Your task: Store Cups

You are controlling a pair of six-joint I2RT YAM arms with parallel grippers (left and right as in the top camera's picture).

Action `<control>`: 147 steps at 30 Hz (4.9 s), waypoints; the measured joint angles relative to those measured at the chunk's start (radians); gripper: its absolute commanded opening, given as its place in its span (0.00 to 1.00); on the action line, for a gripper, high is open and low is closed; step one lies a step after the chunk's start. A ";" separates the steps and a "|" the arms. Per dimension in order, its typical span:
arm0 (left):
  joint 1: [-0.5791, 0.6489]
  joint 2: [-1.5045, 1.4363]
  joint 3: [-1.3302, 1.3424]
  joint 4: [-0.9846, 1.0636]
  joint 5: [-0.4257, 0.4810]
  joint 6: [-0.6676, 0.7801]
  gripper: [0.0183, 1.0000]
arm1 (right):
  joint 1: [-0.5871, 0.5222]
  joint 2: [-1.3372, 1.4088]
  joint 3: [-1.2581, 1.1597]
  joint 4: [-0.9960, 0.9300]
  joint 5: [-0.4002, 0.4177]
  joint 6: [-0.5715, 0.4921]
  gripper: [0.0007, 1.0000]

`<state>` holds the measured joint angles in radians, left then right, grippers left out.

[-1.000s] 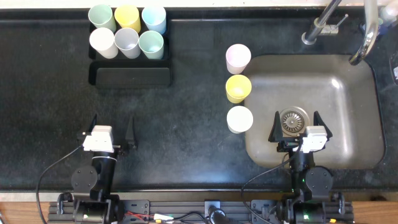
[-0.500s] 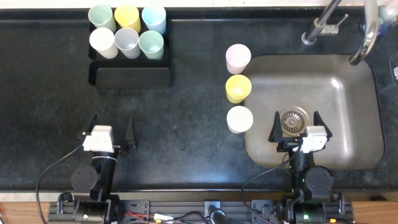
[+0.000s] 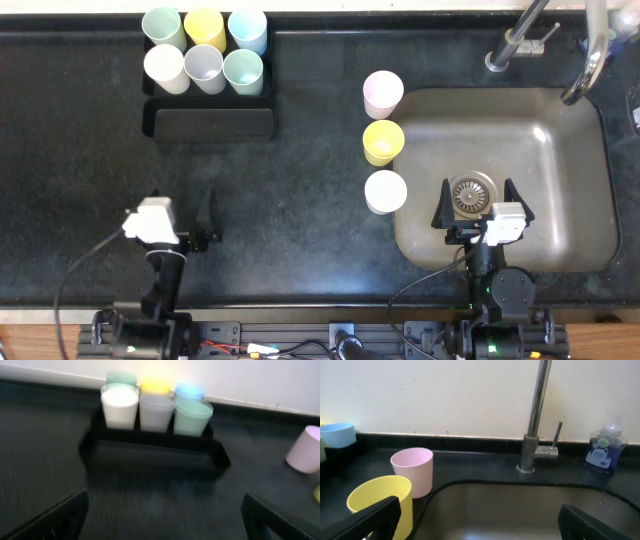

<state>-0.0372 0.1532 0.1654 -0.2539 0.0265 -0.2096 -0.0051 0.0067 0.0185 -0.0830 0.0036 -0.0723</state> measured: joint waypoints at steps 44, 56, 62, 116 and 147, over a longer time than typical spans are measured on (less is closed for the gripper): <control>-0.534 1.998 2.078 -0.950 0.011 -0.323 1.00 | 0.000 0.005 0.000 0.000 0.000 0.000 1.00; -0.572 2.054 2.080 -0.950 0.003 -0.338 1.00 | 0.000 0.005 0.000 0.000 0.000 0.000 0.99; -0.571 2.109 2.080 -0.932 0.007 -0.338 1.00 | 0.000 0.005 0.000 0.000 0.000 0.000 1.00; -0.513 2.144 2.200 -1.010 0.024 -0.375 0.02 | 0.000 0.005 0.000 -0.001 0.000 0.000 1.00; 0.205 1.686 1.737 -1.160 -0.032 -0.465 0.02 | 0.000 0.005 0.000 0.000 0.000 0.000 1.00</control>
<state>0.1677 1.8393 1.9022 -1.4136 -0.0055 -0.6750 -0.0051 0.0113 0.0185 -0.0830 0.0032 -0.0723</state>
